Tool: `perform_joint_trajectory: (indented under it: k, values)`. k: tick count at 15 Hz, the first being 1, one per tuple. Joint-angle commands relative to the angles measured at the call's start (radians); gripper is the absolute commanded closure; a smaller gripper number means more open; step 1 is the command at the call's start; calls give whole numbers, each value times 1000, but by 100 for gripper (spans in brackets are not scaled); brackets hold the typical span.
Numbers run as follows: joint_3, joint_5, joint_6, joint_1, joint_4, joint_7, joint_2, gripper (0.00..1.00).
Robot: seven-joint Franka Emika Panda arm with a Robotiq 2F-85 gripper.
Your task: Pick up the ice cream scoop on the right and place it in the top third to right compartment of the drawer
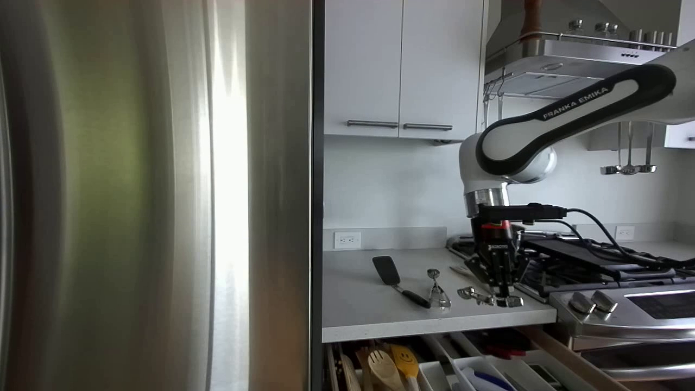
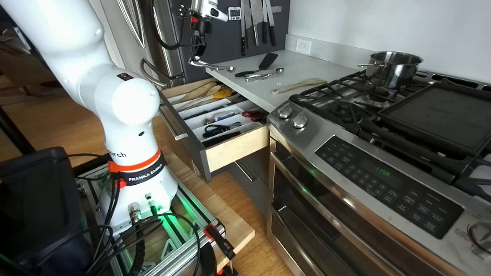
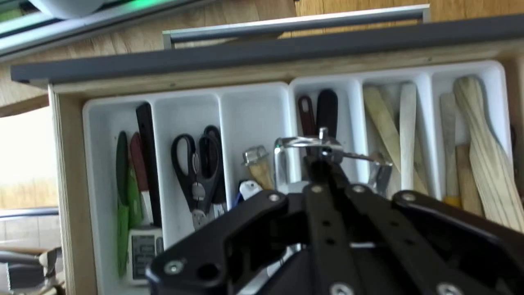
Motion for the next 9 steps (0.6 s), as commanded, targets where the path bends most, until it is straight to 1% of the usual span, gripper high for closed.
perform_joint_trajectory:
  k: [1,3,9]
  values:
    - [-6,116,-86,-3,-83,-74,-74,99]
    - [-8,146,-101,-12,-105,-108,-67,99]
    - [-26,129,-49,-54,-155,-196,27,99]
